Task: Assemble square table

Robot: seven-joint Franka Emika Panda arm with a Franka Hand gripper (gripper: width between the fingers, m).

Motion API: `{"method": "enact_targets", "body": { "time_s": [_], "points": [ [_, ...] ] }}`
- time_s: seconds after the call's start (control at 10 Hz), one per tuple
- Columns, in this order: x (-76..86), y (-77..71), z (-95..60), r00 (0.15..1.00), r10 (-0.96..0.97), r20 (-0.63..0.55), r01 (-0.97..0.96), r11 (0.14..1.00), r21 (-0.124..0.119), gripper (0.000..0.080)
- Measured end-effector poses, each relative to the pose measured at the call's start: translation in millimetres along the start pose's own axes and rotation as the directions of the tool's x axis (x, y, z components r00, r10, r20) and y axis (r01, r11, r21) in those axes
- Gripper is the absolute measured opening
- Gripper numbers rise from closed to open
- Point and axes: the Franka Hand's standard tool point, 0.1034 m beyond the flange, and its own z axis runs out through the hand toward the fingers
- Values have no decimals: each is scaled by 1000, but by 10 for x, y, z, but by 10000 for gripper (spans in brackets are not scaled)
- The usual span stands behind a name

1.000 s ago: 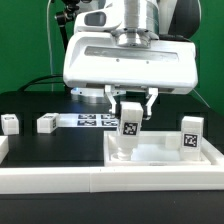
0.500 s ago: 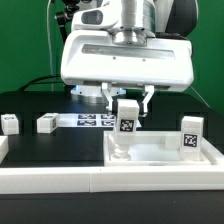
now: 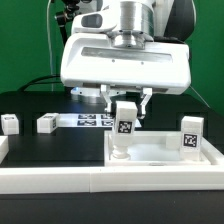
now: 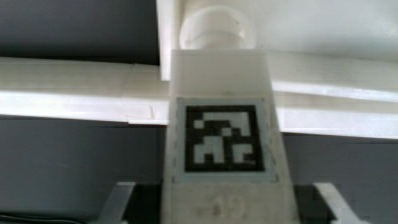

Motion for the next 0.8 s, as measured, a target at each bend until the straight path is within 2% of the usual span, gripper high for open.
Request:
{"method": "enact_targets", "body": {
  "time_s": [0.2,0.8],
  "points": [
    [60,25,-18,1000,2,-21,-2,1000,-5,290],
    [-67,-23,68,1000,-8,-6,8,1000,-5,290]
  ]
}}
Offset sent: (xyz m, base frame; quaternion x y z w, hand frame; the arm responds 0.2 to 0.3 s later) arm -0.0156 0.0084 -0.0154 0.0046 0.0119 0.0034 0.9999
